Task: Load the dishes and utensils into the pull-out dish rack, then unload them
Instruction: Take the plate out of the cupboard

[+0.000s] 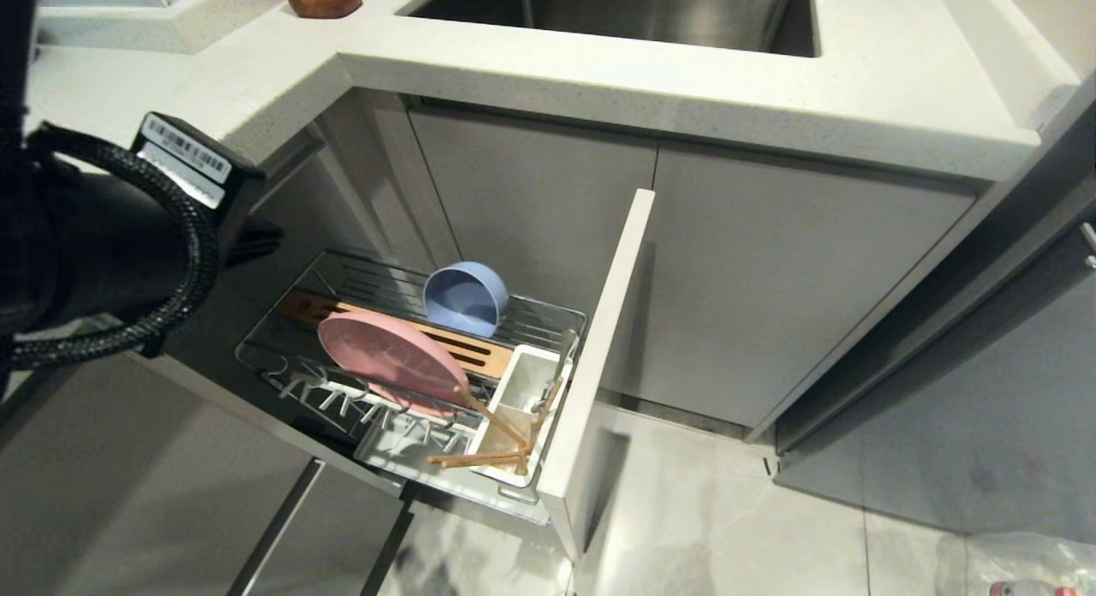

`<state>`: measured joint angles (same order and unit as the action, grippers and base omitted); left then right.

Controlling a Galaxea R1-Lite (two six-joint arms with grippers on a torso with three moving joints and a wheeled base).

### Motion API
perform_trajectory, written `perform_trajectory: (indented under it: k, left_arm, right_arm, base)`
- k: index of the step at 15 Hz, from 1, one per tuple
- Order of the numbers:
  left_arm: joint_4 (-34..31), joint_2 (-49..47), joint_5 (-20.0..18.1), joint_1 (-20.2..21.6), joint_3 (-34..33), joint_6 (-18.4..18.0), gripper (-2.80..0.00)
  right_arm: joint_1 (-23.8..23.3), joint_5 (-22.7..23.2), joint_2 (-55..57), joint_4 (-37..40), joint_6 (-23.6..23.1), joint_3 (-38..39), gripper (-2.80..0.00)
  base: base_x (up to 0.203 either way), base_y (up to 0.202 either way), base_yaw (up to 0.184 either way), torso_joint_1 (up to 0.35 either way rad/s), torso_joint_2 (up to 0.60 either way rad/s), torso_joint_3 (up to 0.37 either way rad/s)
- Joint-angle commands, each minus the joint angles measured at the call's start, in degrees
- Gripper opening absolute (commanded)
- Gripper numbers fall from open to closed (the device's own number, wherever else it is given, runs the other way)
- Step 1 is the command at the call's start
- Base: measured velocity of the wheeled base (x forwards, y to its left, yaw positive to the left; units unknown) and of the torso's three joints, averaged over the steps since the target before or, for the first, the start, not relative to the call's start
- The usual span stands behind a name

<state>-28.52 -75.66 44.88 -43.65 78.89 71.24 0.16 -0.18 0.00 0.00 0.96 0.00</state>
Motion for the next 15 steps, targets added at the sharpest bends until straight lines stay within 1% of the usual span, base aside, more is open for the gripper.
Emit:
perform_trajectory:
  k: [1,2,3,4,6,10,11,12,13,15]
  left_arm:
    - [-1.68,-2.13,0.48,-0.03,0.02,2.61,-2.80]
    - [-3.74,-3.51,0.56,0.06,0.02,5.61,-2.80]
    - [-5.88,-4.82,0.62,0.27,0.29,7.71,-2.80]
    - [-7.59,-6.31,0.64,0.72,0.79,9.09,-2.80]
    - [-8.76,-8.75,0.57,1.25,1.26,11.83,-2.80]
    - [-8.92,-11.19,0.09,3.67,1.48,13.34,-2.80]
    - [-9.01,-11.62,-0.93,4.70,1.25,14.50,-2.80]
    - [-9.21,-12.16,-2.89,5.48,1.11,15.07,-2.80]
    - [-9.61,-12.38,-3.74,5.78,1.50,15.15,-2.80]
    - [-9.71,-12.67,-3.40,5.51,2.41,15.07,-2.80]
  right_arm:
    - [0.02,0.01,0.09,0.00,0.00,0.00,-2.80]
    - [0.02,0.01,0.09,0.00,0.00,0.00,-2.80]
    - [0.02,0.01,0.09,0.00,0.00,0.00,-2.80]
    - [0.02,0.01,0.09,0.08,0.00,0.00,-2.80]
    - [0.02,0.01,0.09,0.00,0.00,0.00,-2.80]
    - [0.02,0.01,0.09,0.00,0.00,0.00,-2.80]
    - [0.02,0.01,0.09,0.00,0.00,0.00,-2.80]
    - [0.02,0.01,0.09,0.00,0.00,0.00,-2.80]
    - [0.02,0.01,0.09,0.00,0.00,0.00,-2.80]
    - [0.02,0.01,0.09,0.00,0.00,0.00,-2.80]
  base:
    - [0.000,0.000,0.000,0.000,0.00,0.000]
    - [0.000,0.000,0.000,0.000,0.00,0.000]
    - [0.000,0.000,0.000,0.000,0.00,0.000]
    - [0.000,0.000,0.000,0.000,0.00,0.000]
    - [0.000,0.000,0.000,0.000,0.00,0.000]
    - [0.000,0.000,0.000,0.000,0.00,0.000]
    - [0.000,0.000,0.000,0.000,0.00,0.000]
    - [0.000,0.000,0.000,0.000,0.00,0.000]
    - [0.000,0.000,0.000,0.000,0.00,0.000]
    - [0.000,0.000,0.000,0.000,0.00,0.000]
